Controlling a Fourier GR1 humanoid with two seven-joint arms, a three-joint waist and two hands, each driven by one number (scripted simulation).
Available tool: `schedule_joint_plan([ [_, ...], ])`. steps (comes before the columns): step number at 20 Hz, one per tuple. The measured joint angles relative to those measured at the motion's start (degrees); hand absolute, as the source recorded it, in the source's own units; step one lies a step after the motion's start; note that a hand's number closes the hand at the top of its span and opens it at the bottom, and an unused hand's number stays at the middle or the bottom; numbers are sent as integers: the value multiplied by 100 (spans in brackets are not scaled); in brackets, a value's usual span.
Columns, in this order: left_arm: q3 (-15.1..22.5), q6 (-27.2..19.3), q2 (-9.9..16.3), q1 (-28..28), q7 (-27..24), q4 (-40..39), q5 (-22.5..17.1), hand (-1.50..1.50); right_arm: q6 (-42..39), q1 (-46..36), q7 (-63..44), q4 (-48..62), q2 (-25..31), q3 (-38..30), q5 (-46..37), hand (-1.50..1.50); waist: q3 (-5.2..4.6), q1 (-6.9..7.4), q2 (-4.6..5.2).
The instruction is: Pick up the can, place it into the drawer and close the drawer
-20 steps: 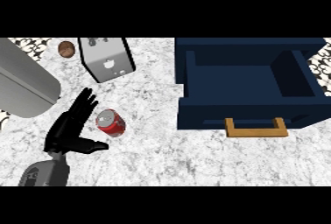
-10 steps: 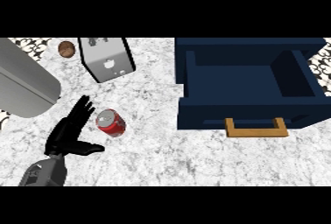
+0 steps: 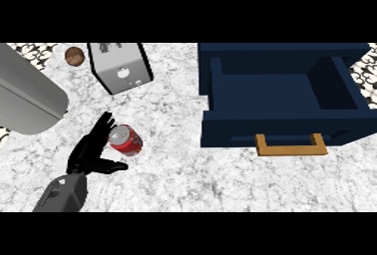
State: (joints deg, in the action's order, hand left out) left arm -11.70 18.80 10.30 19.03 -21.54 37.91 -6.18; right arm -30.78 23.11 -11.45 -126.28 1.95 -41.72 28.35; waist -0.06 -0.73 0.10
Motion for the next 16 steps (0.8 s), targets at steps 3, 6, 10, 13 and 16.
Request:
schedule_joint_plan([
  [3, -34, 122, 37, 172, -74, -343, -24, -150, -67, -36, -35, 17, 36, -98, 80, -150, 2, 5, -2],
  [6, -15, 158, -35, 209, -262, -583, -3, -150, -130, -17, -45, 41, -51, -151, 85, -150, 2, 9, -3],
  [10, -114, 162, -129, 495, -411, -1010, -74, -150, -147, -42, -117, 23, -62, -205, 145, -150, 2, 4, -2],
  [13, -195, 156, -185, 757, -417, -1272, -153, 150, -212, -52, -104, 29, -90, -205, 113, -150, 1, -3, 1],
  [16, -198, 335, -256, 877, -397, -1385, -220, 150, -241, 23, -244, -73, -70, -268, 311, -150, 1, -5, -1],
])
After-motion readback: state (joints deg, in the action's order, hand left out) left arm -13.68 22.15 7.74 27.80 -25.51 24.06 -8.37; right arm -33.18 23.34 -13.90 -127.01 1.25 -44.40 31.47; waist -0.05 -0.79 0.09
